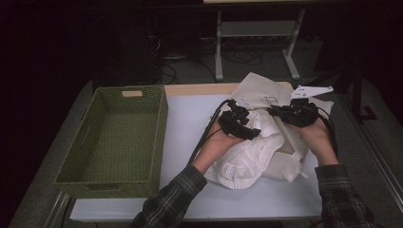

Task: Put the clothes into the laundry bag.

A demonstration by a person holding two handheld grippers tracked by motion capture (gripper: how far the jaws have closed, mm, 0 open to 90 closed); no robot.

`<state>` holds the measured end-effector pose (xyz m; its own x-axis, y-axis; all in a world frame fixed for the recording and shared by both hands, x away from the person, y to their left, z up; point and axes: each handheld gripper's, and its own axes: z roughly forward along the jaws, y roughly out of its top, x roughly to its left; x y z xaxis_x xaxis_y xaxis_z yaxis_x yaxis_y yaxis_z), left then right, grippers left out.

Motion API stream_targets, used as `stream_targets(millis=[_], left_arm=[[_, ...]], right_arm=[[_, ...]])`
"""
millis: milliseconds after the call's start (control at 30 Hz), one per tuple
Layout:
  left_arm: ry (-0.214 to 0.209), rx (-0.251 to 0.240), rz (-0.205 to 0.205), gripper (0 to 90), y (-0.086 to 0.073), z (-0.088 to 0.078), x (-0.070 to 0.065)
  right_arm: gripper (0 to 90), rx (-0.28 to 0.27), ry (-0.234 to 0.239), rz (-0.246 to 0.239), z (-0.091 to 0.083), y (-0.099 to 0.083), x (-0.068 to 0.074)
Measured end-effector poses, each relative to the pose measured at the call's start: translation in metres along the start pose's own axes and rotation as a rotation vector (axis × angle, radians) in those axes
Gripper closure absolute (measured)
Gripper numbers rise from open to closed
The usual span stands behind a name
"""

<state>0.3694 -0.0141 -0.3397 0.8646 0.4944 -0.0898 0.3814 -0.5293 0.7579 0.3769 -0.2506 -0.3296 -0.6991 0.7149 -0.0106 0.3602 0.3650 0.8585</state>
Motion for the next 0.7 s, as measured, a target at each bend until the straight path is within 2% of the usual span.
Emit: stream_targets(millis=[167, 300, 700], left_arm=[[0.008, 0.006, 0.01, 36.6, -0.019, -0.024, -0.003], [0.014, 0.008, 0.0, 35.8, -0.039, -0.039, -0.001], [-0.011, 0.022, -0.055, 31.3, -0.104, -0.061, -0.013]], right_arm=[[86.2, 0.001, 0.001, -0.004, 0.001, 0.0, 0.0], [86.1, 0.007, 0.003, -0.004, 0.003, 0.0, 0.0], [86.2, 0.015, -0.001, -0.001, 0.004, -0.001, 0.0]])
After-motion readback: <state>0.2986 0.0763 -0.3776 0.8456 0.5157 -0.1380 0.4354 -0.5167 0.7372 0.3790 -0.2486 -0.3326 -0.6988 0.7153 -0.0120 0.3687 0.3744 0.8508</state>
